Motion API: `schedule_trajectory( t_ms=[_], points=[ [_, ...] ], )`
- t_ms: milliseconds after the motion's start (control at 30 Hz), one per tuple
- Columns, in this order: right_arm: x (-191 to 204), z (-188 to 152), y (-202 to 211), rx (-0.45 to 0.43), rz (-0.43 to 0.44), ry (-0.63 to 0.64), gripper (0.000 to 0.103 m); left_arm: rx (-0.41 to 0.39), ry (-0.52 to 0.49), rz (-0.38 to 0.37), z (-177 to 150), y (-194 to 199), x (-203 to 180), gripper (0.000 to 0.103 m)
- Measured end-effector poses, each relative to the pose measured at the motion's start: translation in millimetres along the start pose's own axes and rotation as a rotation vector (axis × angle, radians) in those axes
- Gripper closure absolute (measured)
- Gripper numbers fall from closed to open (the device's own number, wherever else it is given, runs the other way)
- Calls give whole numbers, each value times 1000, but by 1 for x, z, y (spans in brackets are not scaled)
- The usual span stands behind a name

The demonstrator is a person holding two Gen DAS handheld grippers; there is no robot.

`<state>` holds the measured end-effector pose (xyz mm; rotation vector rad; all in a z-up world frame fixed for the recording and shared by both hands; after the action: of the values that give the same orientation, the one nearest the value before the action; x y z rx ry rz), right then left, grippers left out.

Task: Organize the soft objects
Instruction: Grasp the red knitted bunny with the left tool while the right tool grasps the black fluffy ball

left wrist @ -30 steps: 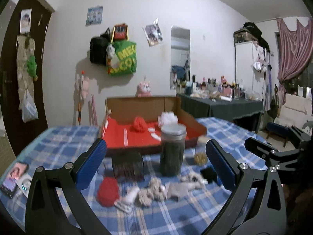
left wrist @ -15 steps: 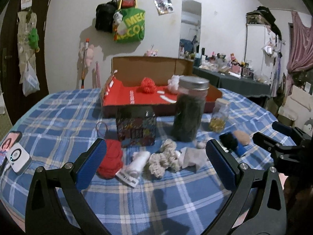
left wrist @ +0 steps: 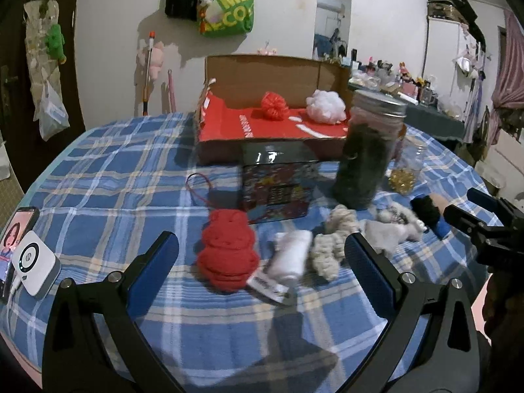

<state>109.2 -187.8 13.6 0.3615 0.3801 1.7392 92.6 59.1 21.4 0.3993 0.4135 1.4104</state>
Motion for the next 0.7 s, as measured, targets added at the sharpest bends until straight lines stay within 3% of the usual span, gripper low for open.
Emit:
schedule_trajectory(
  t_ms=[233, 433, 533, 567, 600, 667, 700],
  points=[
    [4, 1, -17, 38, 20, 0, 2, 80, 16, 11, 1, -19, 22, 0],
    [10, 0, -28, 68, 14, 45, 18, 141, 24, 6, 0, -36, 32, 4],
    [13, -3, -33, 86, 21, 62, 35, 168, -18, 18, -4, -45, 32, 27],
    [15, -4, -35, 95, 26, 74, 45, 186, -27, 21, -7, -49, 32, 42],
    [16, -6, -37, 104, 31, 84, 60, 208, -25, 16, -11, -53, 33, 44],
    [21, -8, -38, 110, 56, 103, 74, 220, -13, -11, -15, -56, 34, 62],
    [23, -8, -36, 104, 59, 111, 75, 211, -16, -31, -15, -54, 32, 62]
  ],
)
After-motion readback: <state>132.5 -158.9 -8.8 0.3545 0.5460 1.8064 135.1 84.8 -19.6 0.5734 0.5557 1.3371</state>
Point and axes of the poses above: each gripper's, at about its wrist camera, not at the fingertips, and y roughly against the way its jaws point, x to its left, z to its top, the point moved 6 cm from there along -y, roughly the way its jaws point, and after that the axes turned 5 degrees about -x, right-handed, at the moved point
